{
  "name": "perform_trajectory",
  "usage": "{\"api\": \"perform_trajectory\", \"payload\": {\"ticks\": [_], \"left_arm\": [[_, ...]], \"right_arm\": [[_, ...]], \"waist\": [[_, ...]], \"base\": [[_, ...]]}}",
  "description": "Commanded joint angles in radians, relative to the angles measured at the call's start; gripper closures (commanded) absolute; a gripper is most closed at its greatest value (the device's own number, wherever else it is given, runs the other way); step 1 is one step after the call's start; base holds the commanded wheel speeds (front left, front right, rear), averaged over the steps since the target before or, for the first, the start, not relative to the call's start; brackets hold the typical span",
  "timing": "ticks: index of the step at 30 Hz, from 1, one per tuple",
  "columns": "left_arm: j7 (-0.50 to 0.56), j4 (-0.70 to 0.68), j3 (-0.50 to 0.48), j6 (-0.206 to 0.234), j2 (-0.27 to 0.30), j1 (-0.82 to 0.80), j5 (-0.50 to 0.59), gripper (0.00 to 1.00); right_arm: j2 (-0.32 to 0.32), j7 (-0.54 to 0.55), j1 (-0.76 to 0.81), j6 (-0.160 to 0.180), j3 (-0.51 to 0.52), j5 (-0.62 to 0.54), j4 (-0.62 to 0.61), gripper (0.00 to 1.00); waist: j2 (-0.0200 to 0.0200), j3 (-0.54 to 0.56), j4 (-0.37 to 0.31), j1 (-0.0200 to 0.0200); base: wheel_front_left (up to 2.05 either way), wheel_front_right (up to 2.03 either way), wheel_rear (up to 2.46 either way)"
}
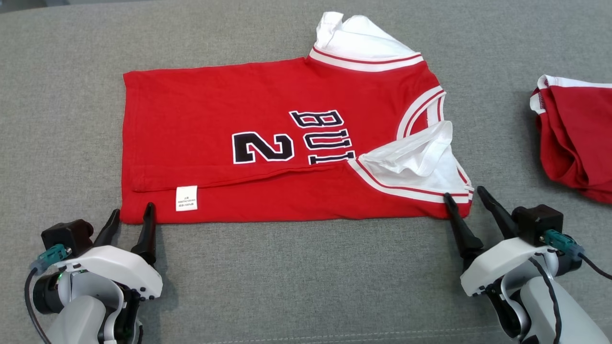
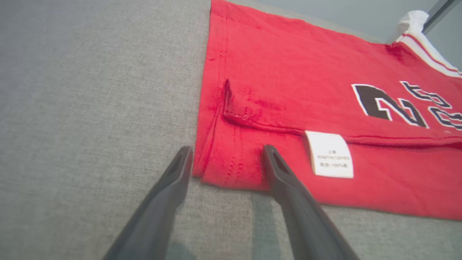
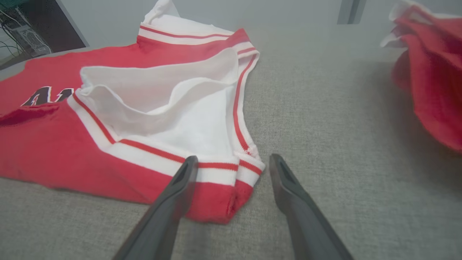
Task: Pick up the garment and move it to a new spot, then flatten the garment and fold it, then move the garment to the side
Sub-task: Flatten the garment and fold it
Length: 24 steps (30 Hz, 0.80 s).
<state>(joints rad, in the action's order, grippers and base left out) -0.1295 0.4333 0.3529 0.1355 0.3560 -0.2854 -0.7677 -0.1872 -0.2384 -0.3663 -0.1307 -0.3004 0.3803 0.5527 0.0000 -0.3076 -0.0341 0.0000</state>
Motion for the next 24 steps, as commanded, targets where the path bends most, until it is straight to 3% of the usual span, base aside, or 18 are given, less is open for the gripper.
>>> {"api": "perform_trajectory", "payload": {"ticks": [1, 8, 9, 10, 11, 12, 13, 20, 24], "left_arm": [[-0.009, -0.008, -0.040, -0.008, 0.024, -0.042, -0.014, 0.00], [-0.002, 0.060, -0.047, -0.049, 0.001, -0.058, -0.058, 0.00], [-0.001, 0.064, -0.048, -0.059, -0.004, -0.060, -0.067, 0.04], [-0.006, 0.068, -0.045, -0.062, -0.001, -0.064, -0.061, 0.29], [-0.008, 0.072, -0.045, -0.065, -0.003, -0.067, -0.063, 0.60], [-0.005, 0.076, -0.048, -0.074, -0.009, -0.069, -0.075, 1.00], [-0.004, 0.081, -0.048, -0.078, -0.009, -0.071, -0.078, 1.00], [0.007, 0.069, -0.048, -0.097, -0.017, -0.054, -0.103, 1.00], [0.013, 0.030, -0.052, -0.100, -0.017, -0.020, -0.121, 1.00]], "right_arm": [[-0.006, -0.015, -0.011, 0.000, -0.025, 0.013, -0.006, 0.00], [-0.012, -0.020, -0.039, 0.000, -0.079, 0.064, 0.070, 0.00], [-0.012, -0.020, -0.041, 0.000, -0.088, 0.076, 0.079, 0.00], [-0.013, -0.021, -0.045, 0.000, -0.096, 0.085, 0.085, 0.00], [-0.014, -0.021, -0.049, 0.000, -0.101, 0.095, 0.090, 0.52], [-0.014, -0.021, -0.052, 0.000, -0.107, 0.104, 0.097, 0.91], [-0.014, -0.021, -0.055, 0.000, -0.113, 0.111, 0.101, 1.00], [-0.035, -0.023, -0.048, 0.000, -0.133, 0.170, 0.096, 1.00], [-0.066, -0.023, 0.007, 0.000, -0.116, 0.212, 0.031, 1.00]], "waist": [[0.0000, -0.003, 0.002, 0.0000], [0.0000, -0.009, 0.010, 0.0000], [0.0000, -0.010, 0.010, 0.0000], [0.0000, -0.011, 0.011, 0.0000], [0.0000, -0.011, 0.012, 0.0000], [0.0000, -0.011, 0.013, 0.0000], [0.0000, -0.010, 0.013, 0.0000], [0.0000, 0.005, 0.020, 0.0000], [0.0000, 0.018, 0.035, 0.0000]], "base": [[0.00, 0.00, 0.00], [0.00, 0.00, 0.00], [0.00, 0.00, 0.00], [0.00, 0.00, 0.00], [0.00, 0.00, 0.00], [0.00, 0.00, 0.00], [0.00, 0.00, 0.00], [0.00, 0.00, 0.00], [0.00, 0.00, 0.00]]}}
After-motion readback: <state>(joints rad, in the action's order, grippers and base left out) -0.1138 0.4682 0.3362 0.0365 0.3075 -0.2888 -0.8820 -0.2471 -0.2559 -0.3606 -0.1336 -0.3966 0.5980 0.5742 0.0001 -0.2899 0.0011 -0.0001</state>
